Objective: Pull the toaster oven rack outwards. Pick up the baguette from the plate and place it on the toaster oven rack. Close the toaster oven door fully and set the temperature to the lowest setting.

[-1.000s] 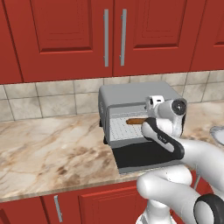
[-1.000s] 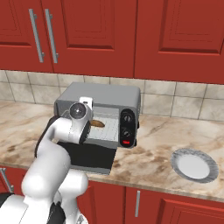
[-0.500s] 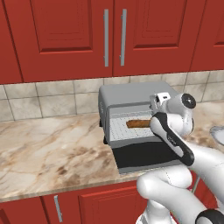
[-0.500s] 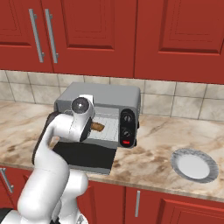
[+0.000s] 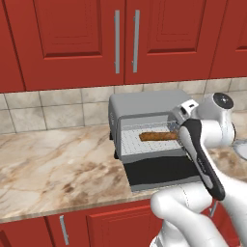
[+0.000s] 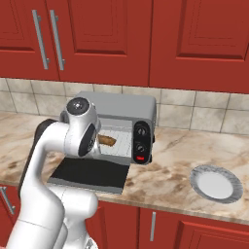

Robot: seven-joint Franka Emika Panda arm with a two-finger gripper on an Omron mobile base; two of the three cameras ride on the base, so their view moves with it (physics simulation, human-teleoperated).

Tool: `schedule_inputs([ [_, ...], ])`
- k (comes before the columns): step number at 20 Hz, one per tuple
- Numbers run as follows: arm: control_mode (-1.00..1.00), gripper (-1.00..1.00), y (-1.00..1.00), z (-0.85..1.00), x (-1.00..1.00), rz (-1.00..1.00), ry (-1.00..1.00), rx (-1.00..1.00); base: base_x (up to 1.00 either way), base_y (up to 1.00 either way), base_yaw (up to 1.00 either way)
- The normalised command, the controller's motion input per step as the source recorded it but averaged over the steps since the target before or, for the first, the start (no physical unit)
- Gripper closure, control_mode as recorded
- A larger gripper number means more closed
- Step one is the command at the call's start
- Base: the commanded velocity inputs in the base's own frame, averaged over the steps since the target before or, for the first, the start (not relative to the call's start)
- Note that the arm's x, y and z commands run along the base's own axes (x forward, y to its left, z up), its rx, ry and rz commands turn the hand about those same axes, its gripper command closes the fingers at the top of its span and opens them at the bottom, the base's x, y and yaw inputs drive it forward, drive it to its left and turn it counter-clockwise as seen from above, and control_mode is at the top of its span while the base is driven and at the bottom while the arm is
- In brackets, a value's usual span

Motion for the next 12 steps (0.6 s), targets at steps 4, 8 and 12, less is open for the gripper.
schedule_inputs([
  [4, -1.00, -1.00, -0.06, 0.06, -0.96, 0.30, 0.00, -0.10, 0.00, 0.00, 0.00],
  [8, -1.00, -1.00, 0.00, 0.00, -0.68, 0.38, 0.00, -0.07, 0.00, 0.00, 0.00],
  [12, -1.00, -1.00, 0.00, 0.02, -0.27, 0.30, 0.05, -0.16, 0.00, 0.00, 0.00],
])
